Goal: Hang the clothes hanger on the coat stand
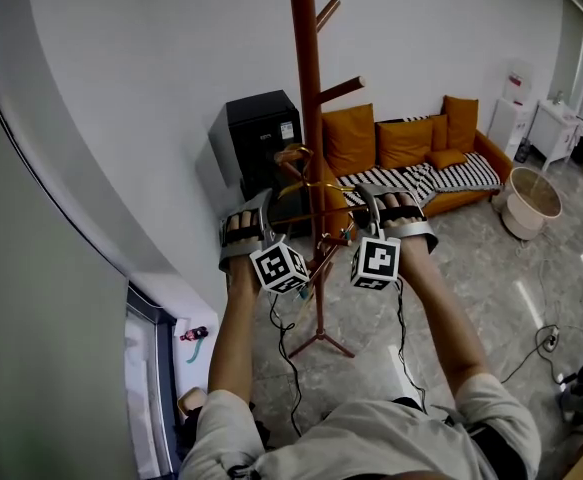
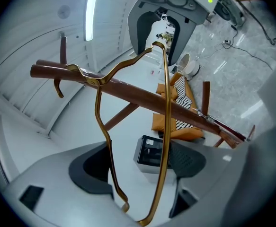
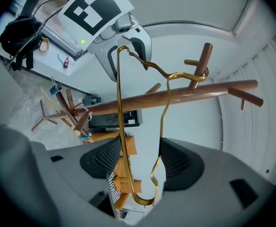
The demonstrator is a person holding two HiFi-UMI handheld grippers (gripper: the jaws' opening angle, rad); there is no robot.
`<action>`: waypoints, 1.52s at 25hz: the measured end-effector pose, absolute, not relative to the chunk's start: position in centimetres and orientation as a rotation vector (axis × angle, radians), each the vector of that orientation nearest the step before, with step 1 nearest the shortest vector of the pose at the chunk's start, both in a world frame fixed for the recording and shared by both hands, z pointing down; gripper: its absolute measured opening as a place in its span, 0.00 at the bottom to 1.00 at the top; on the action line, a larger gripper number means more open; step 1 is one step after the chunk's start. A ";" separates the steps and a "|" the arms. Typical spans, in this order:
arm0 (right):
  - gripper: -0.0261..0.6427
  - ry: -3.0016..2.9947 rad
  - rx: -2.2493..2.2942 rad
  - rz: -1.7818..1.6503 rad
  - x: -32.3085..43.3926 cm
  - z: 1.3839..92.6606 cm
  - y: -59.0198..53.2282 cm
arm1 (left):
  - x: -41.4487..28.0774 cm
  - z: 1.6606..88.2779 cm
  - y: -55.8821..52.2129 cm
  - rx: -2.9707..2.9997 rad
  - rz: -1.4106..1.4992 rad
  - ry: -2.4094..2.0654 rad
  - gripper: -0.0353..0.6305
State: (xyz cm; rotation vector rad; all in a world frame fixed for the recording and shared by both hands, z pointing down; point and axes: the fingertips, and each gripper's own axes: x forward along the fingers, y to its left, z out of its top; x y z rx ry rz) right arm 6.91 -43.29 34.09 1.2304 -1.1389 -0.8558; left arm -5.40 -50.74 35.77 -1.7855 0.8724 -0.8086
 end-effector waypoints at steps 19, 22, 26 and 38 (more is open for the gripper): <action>0.44 -1.232 1.358 -1.052 6.6 33.7 -42.3 | -5.4 35.2 -49.2 -1.621 -0.627 1.020 0.60; 0.45 -1.270 1.377 -1.048 6.5 33.9 -42.0 | -5.6 34.9 -48.8 -1.556 -0.585 1.039 0.61; 0.46 -1.302 1.383 -1.050 6.6 34.4 -41.7 | -5.3 35.7 -48.2 -1.549 -0.576 1.027 0.66; 0.48 -1.418 1.406 -1.109 5.7 34.7 -41.0 | -5.4 38.2 -47.8 -1.652 -0.633 1.030 0.67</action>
